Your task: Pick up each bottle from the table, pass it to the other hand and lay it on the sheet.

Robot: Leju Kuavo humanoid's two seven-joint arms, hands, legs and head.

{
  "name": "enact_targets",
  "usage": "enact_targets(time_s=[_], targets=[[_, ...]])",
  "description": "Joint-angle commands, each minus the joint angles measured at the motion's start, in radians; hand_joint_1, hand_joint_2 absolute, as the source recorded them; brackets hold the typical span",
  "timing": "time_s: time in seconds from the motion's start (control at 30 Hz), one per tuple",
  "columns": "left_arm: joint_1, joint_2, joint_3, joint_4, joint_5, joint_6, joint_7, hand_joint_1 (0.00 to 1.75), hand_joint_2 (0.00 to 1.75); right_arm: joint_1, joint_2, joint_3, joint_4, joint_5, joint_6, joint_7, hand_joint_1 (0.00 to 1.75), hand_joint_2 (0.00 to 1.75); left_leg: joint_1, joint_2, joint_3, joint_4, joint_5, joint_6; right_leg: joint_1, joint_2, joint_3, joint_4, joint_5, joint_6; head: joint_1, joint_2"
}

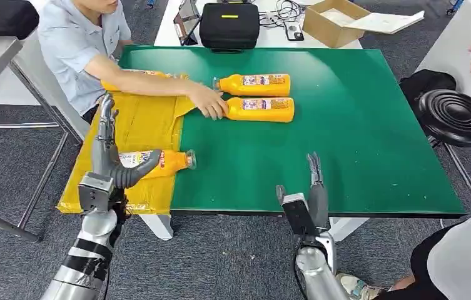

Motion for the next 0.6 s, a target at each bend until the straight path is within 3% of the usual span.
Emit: enact_targets(time_s=[0.03,0.1,0.27,0.6], targets=[[0.028,-0.013,-0.029,-0.138,0.03,0.014,0.001,0.0,1.75,-0.12,-0.055,0.058,0.222,0.034,-0.014,0.001,0.0,1.75,0.001,0.0,0.003,0.0,-0.001,0.0,0.001,0.0,0.004,-0.001,-0.001,-0.001,0.0,0.0],[0.026,-0.017,-0.026,-0.135,0.047,0.018,-0.009,0.0,1.75,-0.124,-0.054,0.057,0.24,0.052,-0.026,0.001,0.0,1.75,0.0,0.0,0.002,-0.001,0.0,0.0,0.0,0.0,0.002,0.0,-0.001,-0.001,0.0,0.0],[0.038,-0.026,-0.079,-0.158,0.204,-0.059,0.063,0.0,1.75,-0.259,-0.102,0.058,0.454,0.275,-0.129,0.106,0.0,1.75,0.0,0.001,0.004,0.0,-0.001,0.0,0.001,0.001,0.004,0.0,-0.001,-0.001,0.0,0.0],[0.025,-0.047,-0.158,-0.053,0.192,-0.001,0.104,0.0,1.75,-0.366,-0.134,0.087,0.582,0.457,-0.08,0.268,0.0,1.75,0.0,-0.001,0.005,0.0,-0.001,0.0,0.0,-0.001,0.005,0.0,-0.002,-0.001,0.0,0.0]])
